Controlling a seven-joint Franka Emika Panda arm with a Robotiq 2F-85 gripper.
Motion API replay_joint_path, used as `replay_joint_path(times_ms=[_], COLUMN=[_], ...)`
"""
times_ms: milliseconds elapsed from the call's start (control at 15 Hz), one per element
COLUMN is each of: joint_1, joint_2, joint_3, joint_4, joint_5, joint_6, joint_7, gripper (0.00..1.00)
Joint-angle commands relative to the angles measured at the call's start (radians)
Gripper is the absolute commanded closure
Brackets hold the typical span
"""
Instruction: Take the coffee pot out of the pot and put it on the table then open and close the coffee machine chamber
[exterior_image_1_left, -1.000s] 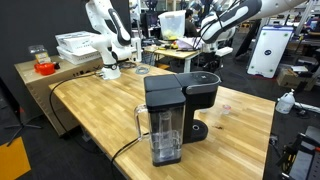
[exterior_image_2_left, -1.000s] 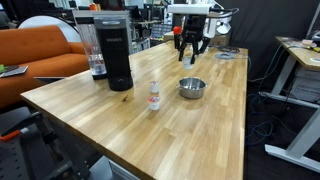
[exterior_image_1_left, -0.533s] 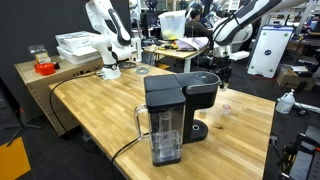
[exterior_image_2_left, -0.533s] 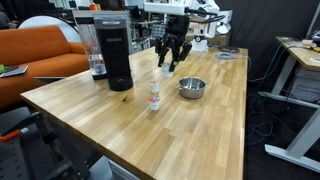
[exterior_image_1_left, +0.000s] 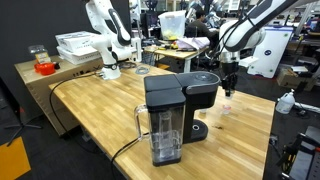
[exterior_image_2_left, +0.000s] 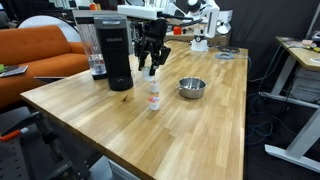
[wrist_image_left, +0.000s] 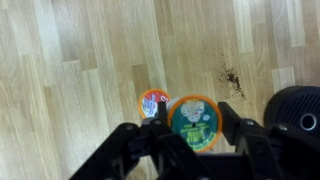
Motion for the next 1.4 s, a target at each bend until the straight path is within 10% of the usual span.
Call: replay_joint_path(times_ms=[0,1333], joint_1=[0.005,-0.071], joint_2=[-0.018,0.34], joint_3=[0.007,0.062], joint_4=[-0.04,0.27], joint_5=[0.005,0.083], joint_6=[0.068,0.144], joint_7=[-0.055,-0.252], gripper=[0.72,0.66])
